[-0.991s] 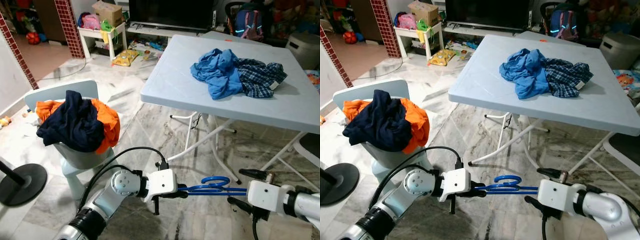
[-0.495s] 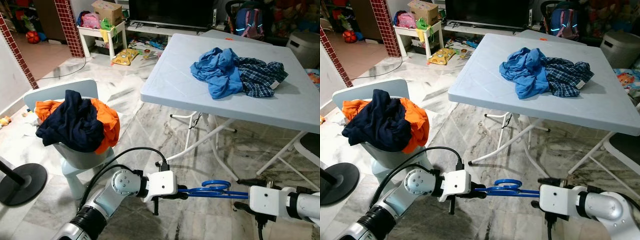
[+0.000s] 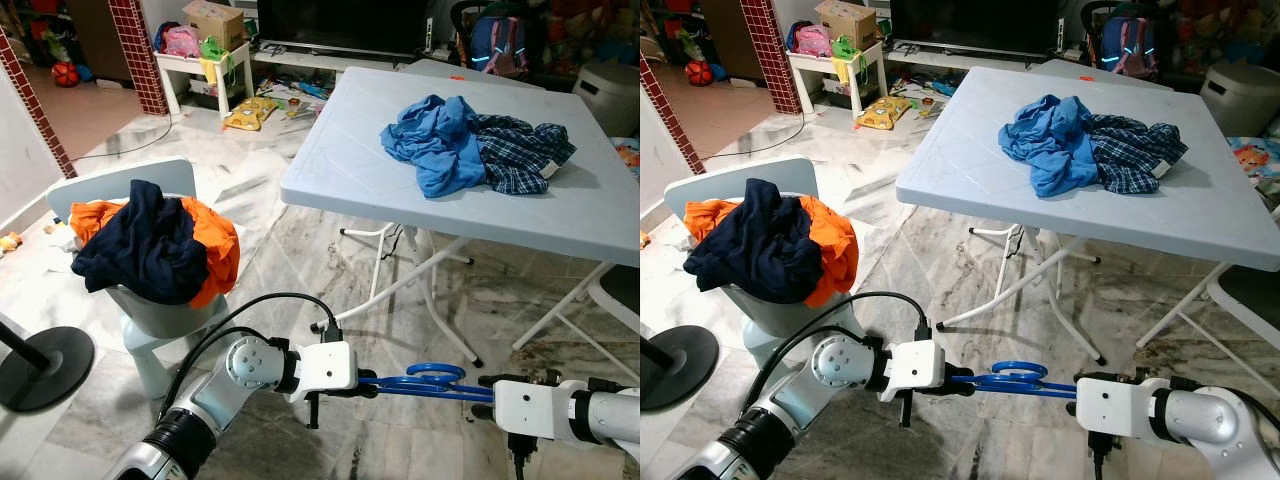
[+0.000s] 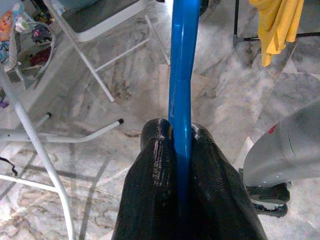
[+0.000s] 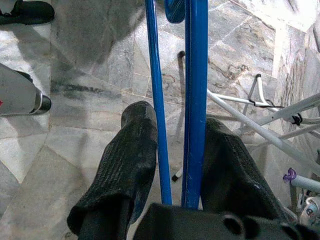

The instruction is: Hang hanger

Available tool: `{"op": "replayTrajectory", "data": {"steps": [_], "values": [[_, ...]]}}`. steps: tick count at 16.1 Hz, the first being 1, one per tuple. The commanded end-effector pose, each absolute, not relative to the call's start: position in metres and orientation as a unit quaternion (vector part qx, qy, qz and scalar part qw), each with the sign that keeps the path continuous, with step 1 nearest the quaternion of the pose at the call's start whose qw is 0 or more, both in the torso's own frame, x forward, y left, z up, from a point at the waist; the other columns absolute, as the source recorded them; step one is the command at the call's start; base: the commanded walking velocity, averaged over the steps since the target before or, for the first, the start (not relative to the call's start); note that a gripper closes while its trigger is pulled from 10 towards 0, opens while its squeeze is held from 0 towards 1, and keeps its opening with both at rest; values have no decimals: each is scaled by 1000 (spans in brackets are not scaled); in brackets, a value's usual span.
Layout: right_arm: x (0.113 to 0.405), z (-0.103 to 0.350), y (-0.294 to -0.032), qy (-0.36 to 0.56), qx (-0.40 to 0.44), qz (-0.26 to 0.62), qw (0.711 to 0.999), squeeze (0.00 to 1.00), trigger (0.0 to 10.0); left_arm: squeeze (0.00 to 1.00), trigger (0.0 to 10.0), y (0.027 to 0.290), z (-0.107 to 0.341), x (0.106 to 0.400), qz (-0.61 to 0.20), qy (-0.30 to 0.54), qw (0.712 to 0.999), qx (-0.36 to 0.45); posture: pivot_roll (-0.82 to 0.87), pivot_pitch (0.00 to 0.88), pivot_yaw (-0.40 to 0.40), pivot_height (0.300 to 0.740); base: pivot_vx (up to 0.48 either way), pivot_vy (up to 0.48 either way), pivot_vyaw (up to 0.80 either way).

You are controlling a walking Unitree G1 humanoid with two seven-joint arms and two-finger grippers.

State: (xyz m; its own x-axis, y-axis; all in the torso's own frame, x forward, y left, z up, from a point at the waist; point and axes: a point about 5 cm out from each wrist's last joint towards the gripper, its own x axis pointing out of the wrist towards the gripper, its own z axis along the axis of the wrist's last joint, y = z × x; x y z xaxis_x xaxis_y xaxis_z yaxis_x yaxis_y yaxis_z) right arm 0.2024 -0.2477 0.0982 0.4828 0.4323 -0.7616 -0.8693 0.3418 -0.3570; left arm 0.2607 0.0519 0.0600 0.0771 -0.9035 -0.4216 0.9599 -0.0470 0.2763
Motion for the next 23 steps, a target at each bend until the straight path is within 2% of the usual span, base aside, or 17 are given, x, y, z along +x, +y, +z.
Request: {"op": "replayTrajectory", "data": {"steps": [1, 12, 13, 15, 17, 20, 23], "values": [[203, 97, -246, 287, -388, 429, 763, 0, 0, 0, 10000, 49, 64, 263, -679, 45, 684, 264, -22, 0, -32, 740, 0, 0, 0], [200, 93, -247, 295, -383, 431, 762, 0, 0, 0, 10000, 46, 64, 261, -679, 37, 683, 265, -27, 0, -34, 740, 0, 0, 0], [199, 92, -247, 296, -383, 431, 761, 0, 0, 1000, 10000, 45, 65, 263, -677, 40, 692, 247, -26, 0, -35, 740, 0, 0, 0], [199, 92, -247, 297, -383, 431, 761, 0, 0, 1000, 10000, 44, 67, 264, -675, 37, 698, 235, -25, 0, -36, 740, 0, 0, 0], [197, 89, -247, 303, -382, 434, 758, 0, 0, 1000, 10000, 44, 72, 269, -660, -1, 698, 279, -25, 0, -39, 740, 0, 0, 0], [197, 86, -249, 309, -388, 431, 754, 0, 0, 1000, 10000, 43, 77, 271, -650, -15, 710, 269, -26, 0, -39, 740, 0, 0, 0], [200, 84, -256, 315, -409, 402, 756, 0, 0, 1000, 10000, 43, 88, 274, -643, -24, 733, 221, -24, 0, -41, 740, 0, 0, 0]]}}
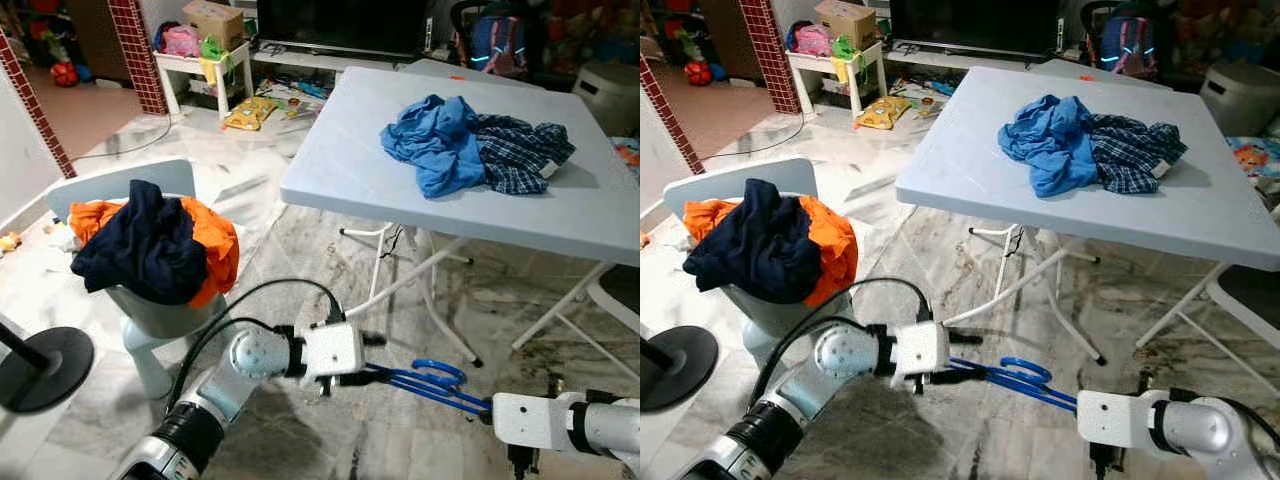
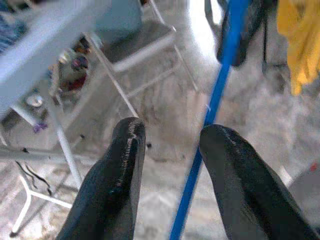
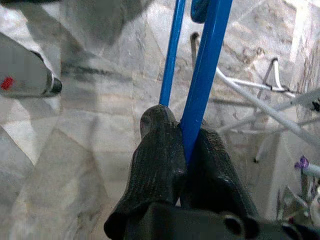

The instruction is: Hang hanger

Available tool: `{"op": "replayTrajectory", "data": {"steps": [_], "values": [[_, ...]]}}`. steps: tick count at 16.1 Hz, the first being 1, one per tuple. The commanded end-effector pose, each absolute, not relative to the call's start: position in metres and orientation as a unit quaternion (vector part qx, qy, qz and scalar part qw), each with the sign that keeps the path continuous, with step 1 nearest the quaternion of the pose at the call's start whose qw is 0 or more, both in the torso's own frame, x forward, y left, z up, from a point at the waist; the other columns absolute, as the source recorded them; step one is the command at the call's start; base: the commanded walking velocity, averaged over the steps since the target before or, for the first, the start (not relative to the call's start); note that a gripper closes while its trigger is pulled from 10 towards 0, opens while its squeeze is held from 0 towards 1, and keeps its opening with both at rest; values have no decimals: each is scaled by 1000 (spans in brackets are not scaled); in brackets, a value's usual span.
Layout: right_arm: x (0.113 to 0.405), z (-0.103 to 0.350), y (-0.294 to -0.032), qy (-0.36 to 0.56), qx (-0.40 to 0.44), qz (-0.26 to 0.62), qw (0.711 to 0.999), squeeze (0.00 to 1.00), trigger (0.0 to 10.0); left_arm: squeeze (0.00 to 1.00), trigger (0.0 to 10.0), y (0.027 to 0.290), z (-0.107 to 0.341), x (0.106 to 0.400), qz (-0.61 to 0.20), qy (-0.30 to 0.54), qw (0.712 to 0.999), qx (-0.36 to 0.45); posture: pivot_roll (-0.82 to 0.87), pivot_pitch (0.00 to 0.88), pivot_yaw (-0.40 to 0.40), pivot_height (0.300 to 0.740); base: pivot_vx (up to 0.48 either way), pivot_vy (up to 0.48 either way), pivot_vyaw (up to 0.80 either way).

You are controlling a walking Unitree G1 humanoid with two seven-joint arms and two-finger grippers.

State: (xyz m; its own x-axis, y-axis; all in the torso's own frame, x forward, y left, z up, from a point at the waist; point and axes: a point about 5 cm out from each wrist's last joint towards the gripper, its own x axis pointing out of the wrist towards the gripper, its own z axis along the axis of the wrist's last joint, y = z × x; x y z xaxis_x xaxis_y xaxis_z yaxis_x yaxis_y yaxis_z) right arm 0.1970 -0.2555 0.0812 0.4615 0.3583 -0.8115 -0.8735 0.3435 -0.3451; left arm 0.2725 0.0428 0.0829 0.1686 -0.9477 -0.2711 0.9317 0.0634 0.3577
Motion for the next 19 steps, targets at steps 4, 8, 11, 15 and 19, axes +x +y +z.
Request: {"op": "replayTrajectory", "data": {"steps": [4, 8, 11, 15, 19], "values": [[207, 78, -265, 317, -429, 340, 775, 0, 0, 1000, 10000, 47, 91, 272, -601, -42, 776, 188, -17, 0, -43, 740, 0, 0, 0], [198, 62, -269, 323, -361, 216, 848, 0, 0, 1000, 10000, 59, 85, 280, -425, -40, 897, 118, -15, 0, -49, 740, 0, 0, 0], [184, 55, -264, 327, -288, 142, 889, 0, 0, 1000, 10000, 77, 74, 289, -310, 13, 948, 73, -30, 0, -42, 740, 0, 0, 0], [167, 48, -254, 314, -141, -10, 939, 0, 0, 1000, 10000, 94, 68, 294, -233, 61, 970, 43, -35, 0, -32, 740, 0, 0, 0], [170, 53, -240, 265, 30, -143, 953, 0, 392, 1000, 10000, 92, 73, 298, -222, 68, 972, 35, -37, 0, -30, 740, 0, 0, 0]]}}
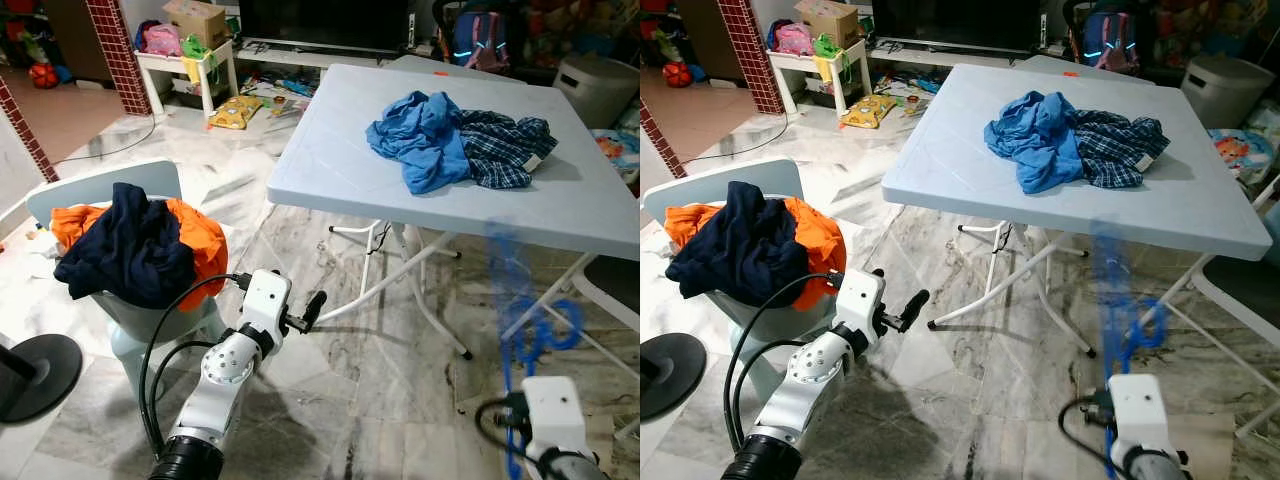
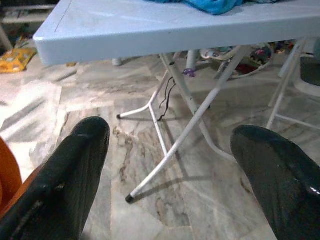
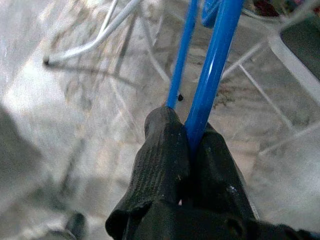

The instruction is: Hang hanger

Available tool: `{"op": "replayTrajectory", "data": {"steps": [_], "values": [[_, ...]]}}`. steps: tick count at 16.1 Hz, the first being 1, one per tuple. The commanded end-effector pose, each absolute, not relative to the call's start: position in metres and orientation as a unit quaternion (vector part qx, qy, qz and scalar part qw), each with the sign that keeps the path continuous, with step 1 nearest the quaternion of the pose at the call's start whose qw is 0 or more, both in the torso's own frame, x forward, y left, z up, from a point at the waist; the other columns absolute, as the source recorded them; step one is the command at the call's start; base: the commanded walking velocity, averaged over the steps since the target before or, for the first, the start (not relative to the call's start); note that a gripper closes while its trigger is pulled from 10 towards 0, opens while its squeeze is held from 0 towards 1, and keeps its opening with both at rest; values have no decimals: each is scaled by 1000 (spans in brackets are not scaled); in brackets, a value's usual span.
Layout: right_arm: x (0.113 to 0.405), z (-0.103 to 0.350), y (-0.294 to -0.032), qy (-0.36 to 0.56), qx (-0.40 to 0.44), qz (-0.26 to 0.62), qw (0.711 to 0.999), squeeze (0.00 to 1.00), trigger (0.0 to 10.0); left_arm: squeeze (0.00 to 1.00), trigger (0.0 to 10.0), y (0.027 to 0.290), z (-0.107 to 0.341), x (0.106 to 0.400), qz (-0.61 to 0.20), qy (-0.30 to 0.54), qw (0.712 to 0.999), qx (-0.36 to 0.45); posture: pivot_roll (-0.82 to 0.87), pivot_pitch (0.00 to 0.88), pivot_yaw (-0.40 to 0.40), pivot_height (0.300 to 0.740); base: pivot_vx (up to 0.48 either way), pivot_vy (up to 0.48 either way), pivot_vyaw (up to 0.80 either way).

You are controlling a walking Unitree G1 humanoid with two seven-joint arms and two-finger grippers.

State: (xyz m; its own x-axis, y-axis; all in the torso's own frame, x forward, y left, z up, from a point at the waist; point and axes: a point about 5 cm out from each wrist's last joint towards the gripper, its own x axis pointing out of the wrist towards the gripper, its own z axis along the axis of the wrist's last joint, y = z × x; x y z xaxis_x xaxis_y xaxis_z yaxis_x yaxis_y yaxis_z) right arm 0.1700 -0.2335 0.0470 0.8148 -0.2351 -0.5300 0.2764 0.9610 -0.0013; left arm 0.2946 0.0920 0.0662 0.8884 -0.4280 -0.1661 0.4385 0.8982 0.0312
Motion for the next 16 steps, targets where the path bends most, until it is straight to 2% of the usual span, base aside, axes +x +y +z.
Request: {"op": "replayTrajectory", "data": {"steps": [1, 2, 3, 5, 16], "values": [[171, 55, -234, 253, 64, -166, 951, 0, 10000, 1000, 10000, 88, 75, 299, -224, 75, 972, 22, -31, 0, -31, 740, 0, 0, 0], [172, 57, -230, 247, 73, -177, 950, 0, 10000, 239, 10000, 86, 78, 300, -231, 76, 970, 15, -27, 0, -30, 740, 0, 0, 0], [173, 58, -229, 244, 76, -186, 949, 0, 10000, 0, 10000, 84, 80, 300, -235, 77, 969, 12, -22, 0, -32, 740, 0, 0, 0], [173, 57, -227, 250, 91, -207, 942, 0, 10000, 0, 10000, 83, 84, 302, -242, 81, 967, -2, -18, 0, -27, 740, 0, 0, -609], [178, 60, -227, 244, 88, -214, 942, 0, 10000, 0, 10000, 79, 88, 303, -267, 101, 958, -17, -16, 0, -36, 740, 0, 0, -800]]}}
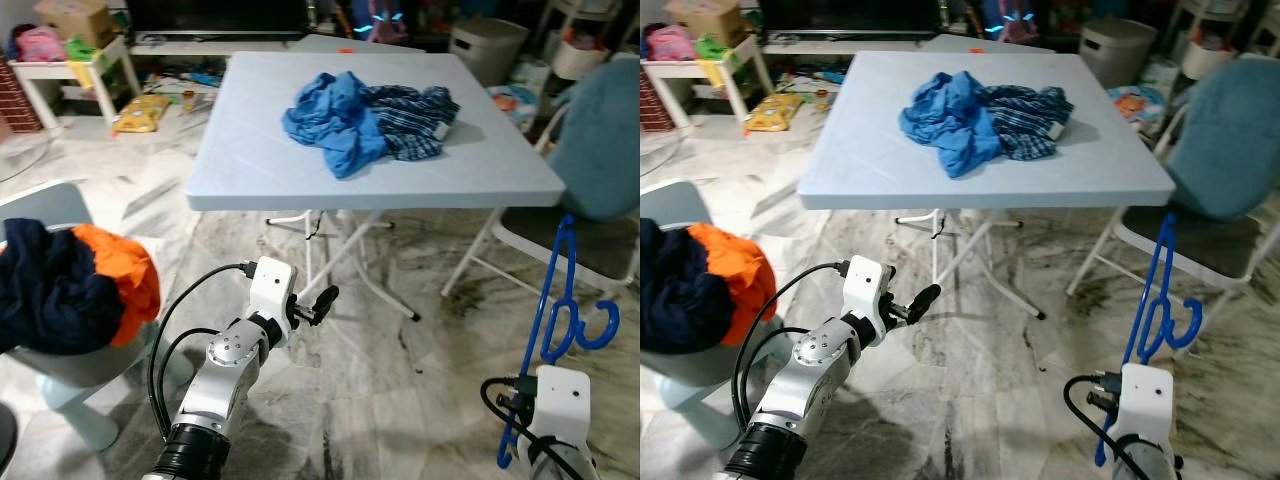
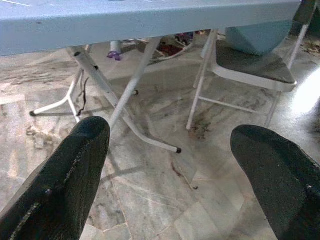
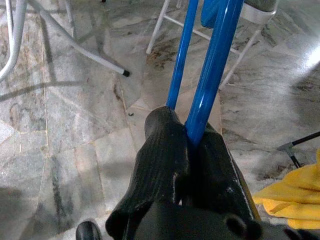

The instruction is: Hang hanger

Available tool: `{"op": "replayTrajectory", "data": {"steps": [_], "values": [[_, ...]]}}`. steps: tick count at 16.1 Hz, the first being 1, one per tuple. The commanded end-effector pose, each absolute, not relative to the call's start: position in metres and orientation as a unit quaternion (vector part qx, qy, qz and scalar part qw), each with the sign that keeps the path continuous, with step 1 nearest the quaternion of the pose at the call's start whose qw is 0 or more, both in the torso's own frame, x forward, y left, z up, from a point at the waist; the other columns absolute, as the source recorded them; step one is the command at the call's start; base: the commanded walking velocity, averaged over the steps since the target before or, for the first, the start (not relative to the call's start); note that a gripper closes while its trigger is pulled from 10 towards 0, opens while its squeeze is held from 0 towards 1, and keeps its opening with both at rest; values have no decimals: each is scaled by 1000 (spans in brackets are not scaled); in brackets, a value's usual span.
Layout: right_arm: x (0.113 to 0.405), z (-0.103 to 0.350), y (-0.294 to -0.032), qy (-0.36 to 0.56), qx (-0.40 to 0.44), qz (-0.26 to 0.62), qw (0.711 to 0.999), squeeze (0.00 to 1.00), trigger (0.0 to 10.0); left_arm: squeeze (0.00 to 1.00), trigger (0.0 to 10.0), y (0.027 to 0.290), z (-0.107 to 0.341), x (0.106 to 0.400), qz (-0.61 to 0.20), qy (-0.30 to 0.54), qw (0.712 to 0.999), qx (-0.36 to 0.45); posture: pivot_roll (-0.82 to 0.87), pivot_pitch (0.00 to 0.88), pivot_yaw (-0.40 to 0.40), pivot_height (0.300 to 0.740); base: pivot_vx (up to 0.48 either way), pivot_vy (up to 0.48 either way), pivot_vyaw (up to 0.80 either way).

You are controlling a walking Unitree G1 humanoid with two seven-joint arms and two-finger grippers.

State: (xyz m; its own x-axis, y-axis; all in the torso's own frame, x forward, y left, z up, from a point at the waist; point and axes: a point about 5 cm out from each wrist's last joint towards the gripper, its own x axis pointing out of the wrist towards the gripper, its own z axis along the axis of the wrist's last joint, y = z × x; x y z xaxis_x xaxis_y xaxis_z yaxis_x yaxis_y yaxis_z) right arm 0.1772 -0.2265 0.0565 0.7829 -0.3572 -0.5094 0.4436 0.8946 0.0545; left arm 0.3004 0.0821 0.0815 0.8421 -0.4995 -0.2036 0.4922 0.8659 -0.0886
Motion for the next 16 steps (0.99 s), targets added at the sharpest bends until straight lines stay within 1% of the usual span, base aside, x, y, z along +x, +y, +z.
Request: {"op": "replayTrajectory", "data": {"steps": [1, 5, 16], "values": [[180, 61, -227, 244, 87, -211, 942, 0, 10000, 0, 10000, 78, 88, 303, -265, 103, 959, -17, -14, 0, -40, 740, 0, 0, -800], [184, 61, -224, 248, 87, -204, 943, 0, 10000, 0, 10000, 76, 87, 300, -262, 111, 958, -25, -20, 0, -48, 740, 0, 287, -794], [186, 65, -224, 246, 83, -202, 944, 0, 10000, 0, 10000, 74, 89, 306, -265, 112, 957, -25, -36, 0, -50, 740, 0, 301, -788]]}}
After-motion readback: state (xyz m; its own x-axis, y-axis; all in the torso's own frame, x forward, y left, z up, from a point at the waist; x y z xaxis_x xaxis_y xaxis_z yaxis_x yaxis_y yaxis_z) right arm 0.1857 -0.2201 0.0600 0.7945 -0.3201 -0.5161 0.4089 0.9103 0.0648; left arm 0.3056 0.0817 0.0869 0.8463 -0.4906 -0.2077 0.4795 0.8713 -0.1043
